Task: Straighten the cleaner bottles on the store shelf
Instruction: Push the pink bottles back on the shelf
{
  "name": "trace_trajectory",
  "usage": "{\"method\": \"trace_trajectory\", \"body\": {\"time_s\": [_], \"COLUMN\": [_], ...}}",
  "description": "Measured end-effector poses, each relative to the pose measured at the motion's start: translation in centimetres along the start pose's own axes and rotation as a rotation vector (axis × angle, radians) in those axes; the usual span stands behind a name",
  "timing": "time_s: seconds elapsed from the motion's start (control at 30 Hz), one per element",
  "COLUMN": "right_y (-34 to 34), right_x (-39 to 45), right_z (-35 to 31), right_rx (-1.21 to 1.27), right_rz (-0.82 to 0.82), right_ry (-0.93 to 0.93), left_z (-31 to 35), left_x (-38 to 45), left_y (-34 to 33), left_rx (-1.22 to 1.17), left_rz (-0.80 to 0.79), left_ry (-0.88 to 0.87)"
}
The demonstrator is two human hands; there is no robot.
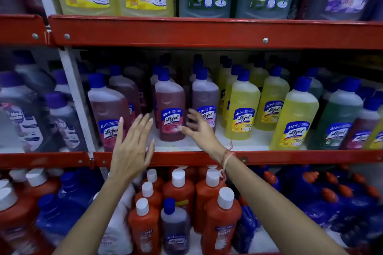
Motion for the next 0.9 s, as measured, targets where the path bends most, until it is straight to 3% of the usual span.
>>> {"method": "trace_trajectory", "body": {"time_s": [0.17, 0.33, 0.9], "right_y": [-2.1, -2.9, -2.8], "right_x": [1.6, 2.7, 0.5], "right_z": [0.3, 0.7, 0.3], "right_rx": [-0.096, -0.042, -0.08], "right_rz": [-0.108, -0.086, -0.082], "right_ry": [-0.079, -0.108, -0.053], "left_z": [-0.3, -0.6, -0.6], "left_x": [-3.1, -3.9, -4.0], "left_y": [-2.5, -3.8, -4.0], "left_rx": [0.104, 0.055, -0.055], "left_rz": [-0.123, -0.207, -0.201], "left_ry": [0.016, 0.106, 0.173]}}
Point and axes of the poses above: each hand's wrist, its own x-axis towards the middle knuckle, its own y-axis out of the back of the hand, z = x × y, the point moved 4 cm from there along x, towards the middle knuckle, and after that the axes turned 3 degrees about y, right-handed, at the moved point
